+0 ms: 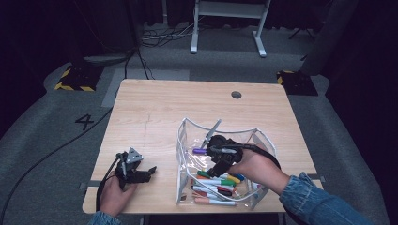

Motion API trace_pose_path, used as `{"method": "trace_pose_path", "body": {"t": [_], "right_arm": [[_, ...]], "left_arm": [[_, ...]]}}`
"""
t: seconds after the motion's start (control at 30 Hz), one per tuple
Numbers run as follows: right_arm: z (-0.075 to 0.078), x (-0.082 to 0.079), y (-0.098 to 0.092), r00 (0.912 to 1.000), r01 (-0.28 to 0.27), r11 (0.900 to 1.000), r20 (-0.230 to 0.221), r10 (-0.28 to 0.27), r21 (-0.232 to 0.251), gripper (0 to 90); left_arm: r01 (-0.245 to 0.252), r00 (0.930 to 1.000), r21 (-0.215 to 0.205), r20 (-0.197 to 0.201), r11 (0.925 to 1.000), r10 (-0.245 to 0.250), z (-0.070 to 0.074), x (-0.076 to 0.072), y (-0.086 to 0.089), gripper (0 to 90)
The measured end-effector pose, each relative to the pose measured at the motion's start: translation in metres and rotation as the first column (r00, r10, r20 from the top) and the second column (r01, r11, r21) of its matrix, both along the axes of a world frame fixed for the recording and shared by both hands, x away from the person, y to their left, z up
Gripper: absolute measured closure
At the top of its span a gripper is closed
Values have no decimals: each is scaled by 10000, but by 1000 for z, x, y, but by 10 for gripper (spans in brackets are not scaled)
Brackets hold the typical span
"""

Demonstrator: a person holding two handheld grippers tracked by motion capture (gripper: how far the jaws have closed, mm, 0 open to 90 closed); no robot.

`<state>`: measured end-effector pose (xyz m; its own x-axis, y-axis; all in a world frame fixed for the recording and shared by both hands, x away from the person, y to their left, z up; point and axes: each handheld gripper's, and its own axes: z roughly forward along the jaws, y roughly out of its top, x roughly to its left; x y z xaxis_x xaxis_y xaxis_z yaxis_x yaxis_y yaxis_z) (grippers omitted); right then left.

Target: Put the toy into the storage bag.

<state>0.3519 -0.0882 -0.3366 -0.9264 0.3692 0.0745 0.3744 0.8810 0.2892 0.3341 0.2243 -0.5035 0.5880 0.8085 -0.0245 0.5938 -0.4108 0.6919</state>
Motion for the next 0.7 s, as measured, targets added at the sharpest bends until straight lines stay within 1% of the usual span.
{"method": "trace_pose_path", "body": {"t": [0.03,0.07,0.13,0.3,0.33,0.37,0.4,0.47,0.57,0.7], "right_arm": [[5,0,-4,9999,25,9997,112,-28,241,474],[10,0,-8,9997,183,9989,150,-190,436,472],[20,-1,-18,9991,320,9966,242,-339,758,464],[35,-3,-40,9959,670,9891,513,-743,1312,450],[39,-3,-49,9949,760,9853,547,-853,1532,442],[40,-3,-51,9941,806,9843,597,-909,1571,439],[44,-3,-59,9922,958,9791,621,-1085,1793,440],[51,-4,-71,9873,1217,9713,754,-1395,2046,444],[61,-7,-90,9793,1531,9567,915,-1804,2475,447],[71,-9,-118,9635,2051,9365,1097,-2443,2845,454]], "left_arm": [[1,10000,-11,0,10000,-1,0,0,0,213],[5,10000,-7,1,10000,-5,0,0,0,213],[1,10000,-1,0,10000,-1,0,0,0,213],[4,10000,-6,0,10000,-4,0,0,0,213],[1,10000,0,0,10000,-1,0,0,0,213],[11,10000,-3,1,10000,-11,0,0,0,213],[8,10000,-3,-4,10000,-8,0,0,0,213],[-2,10000,-13,0,10000,2,0,0,0,213],[5,10000,0,9,10000,-5,0,0,0,212],[-4,10000,-4,-3,10000,4,0,0,0,213]]}}
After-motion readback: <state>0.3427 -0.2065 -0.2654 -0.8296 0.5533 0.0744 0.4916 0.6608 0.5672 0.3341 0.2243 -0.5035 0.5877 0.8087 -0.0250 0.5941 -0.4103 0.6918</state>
